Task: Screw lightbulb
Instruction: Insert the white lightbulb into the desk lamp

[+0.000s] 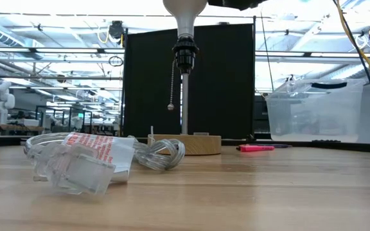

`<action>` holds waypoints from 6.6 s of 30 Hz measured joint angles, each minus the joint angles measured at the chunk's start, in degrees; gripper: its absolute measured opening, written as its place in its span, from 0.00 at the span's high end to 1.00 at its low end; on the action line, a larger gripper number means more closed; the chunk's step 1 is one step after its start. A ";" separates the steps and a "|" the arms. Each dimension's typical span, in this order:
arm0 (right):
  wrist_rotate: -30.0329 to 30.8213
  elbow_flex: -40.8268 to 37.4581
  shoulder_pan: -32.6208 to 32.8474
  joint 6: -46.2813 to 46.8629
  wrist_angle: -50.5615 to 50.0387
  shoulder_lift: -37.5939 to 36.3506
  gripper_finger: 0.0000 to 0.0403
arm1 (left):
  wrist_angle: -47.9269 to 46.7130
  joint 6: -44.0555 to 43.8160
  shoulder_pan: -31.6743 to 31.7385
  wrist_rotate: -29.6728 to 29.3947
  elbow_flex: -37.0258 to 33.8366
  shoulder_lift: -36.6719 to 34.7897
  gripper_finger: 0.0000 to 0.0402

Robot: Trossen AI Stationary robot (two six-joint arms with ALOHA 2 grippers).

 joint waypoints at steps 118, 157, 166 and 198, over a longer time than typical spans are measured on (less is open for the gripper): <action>-6.28 0.00 -1.91 -19.47 0.74 0.11 1.00 | 2.06 1.34 -1.57 -3.38 0.07 -1.60 1.00; 5.76 0.00 2.05 -19.27 -0.57 0.15 1.00 | -1.69 5.29 -5.02 -9.92 -0.07 -8.84 1.00; 6.05 0.02 1.01 -23.93 2.94 0.15 1.00 | -6.09 -3.13 -6.05 -8.12 -6.28 -11.94 1.00; 1.90 0.02 3.41 -23.86 0.60 0.15 1.00 | 5.54 -7.84 1.09 -7.09 -15.69 -9.29 1.00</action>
